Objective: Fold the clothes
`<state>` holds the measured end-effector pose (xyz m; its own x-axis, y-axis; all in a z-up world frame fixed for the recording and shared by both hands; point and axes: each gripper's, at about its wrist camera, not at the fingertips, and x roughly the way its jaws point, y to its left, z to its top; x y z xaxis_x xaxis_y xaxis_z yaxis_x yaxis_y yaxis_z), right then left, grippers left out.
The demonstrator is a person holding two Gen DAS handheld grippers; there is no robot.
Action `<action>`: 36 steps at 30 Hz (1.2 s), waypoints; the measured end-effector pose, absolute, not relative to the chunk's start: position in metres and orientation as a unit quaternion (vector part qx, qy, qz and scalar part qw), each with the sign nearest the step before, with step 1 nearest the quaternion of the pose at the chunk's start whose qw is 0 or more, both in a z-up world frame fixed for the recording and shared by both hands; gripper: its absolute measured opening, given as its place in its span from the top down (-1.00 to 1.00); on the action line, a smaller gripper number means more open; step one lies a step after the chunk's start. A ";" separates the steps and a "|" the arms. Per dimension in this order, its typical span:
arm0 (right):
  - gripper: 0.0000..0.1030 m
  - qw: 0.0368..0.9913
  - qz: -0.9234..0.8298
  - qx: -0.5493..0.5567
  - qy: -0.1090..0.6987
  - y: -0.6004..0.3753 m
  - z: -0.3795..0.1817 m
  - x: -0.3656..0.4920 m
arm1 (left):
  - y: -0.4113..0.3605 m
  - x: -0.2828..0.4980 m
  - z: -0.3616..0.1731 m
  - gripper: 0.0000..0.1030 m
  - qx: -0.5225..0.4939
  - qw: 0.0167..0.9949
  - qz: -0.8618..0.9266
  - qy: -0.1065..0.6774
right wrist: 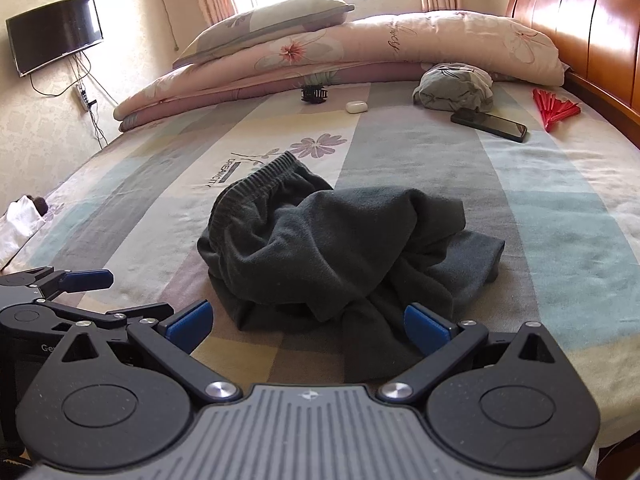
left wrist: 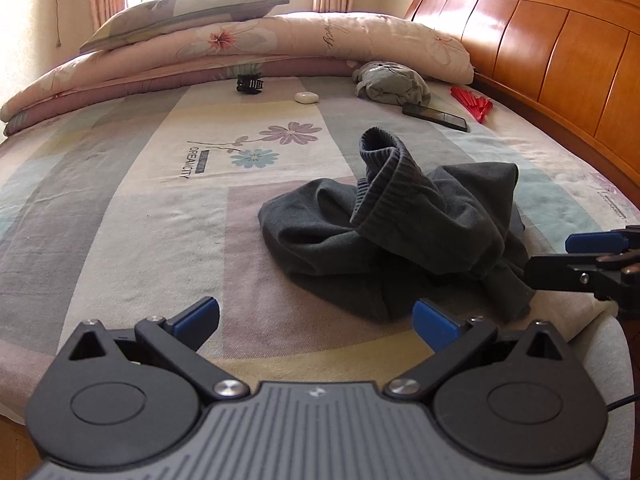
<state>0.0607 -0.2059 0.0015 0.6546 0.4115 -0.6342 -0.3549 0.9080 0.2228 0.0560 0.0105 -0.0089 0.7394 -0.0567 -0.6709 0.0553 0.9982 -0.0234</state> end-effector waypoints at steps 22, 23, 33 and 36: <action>-0.96 0.910 0.248 -0.028 0.332 -0.205 0.025 0.112 | 0.022 0.103 -0.008 -0.99 0.004 0.917 -0.032 0.398; -0.94 0.910 0.250 -0.031 0.330 -0.204 0.026 0.114 | 0.022 0.104 -0.007 -0.99 0.007 0.917 -0.030 0.398; -0.31 0.903 0.262 -0.056 0.336 -0.198 0.032 0.151 | 0.023 0.110 -0.004 -0.99 0.022 0.918 -0.038 0.394; -0.31 0.901 0.266 -0.071 0.336 -0.197 0.033 0.163 | 0.023 0.111 -0.005 -0.99 0.025 0.919 -0.041 0.391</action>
